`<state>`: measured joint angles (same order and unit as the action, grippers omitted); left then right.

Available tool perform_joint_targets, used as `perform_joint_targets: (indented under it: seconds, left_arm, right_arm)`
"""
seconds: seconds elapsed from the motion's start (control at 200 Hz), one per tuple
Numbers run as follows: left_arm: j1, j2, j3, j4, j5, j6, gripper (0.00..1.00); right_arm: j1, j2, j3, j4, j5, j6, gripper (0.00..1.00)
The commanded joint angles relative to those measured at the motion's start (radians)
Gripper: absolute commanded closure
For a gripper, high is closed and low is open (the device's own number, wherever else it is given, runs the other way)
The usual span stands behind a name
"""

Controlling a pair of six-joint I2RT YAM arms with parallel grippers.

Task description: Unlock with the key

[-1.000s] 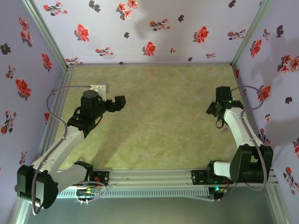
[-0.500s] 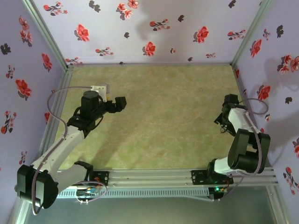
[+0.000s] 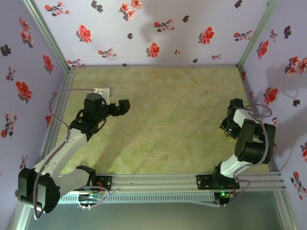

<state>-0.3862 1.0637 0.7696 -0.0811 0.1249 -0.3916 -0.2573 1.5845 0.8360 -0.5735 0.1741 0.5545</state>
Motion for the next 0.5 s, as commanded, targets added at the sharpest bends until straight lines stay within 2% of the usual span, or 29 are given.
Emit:
perform_joint_targets:
  seconds: [0.0, 0.205, 0.325, 0.495]
  left_arm:
    - [-0.006, -0.001, 0.020, 0.006, 0.016, -0.013, 0.00]
    - [-0.005, 0.001, 0.019, 0.007, 0.016, -0.010, 0.01]
    - [-0.006, 0.002, 0.019, 0.010, 0.017, -0.008, 0.00]
    - [-0.008, 0.005, 0.019, 0.017, 0.018, -0.007, 0.00]
  right_arm:
    - [-0.005, 0.022, 0.005, 0.021, 0.006, 0.011, 0.50]
    - [-0.009, 0.043, 0.007, 0.023, 0.021, 0.004, 0.56]
    - [-0.009, 0.050, 0.011, 0.018, 0.014, 0.005, 0.64]
    - [-0.009, 0.039, 0.002, 0.012, -0.007, 0.006, 0.81]
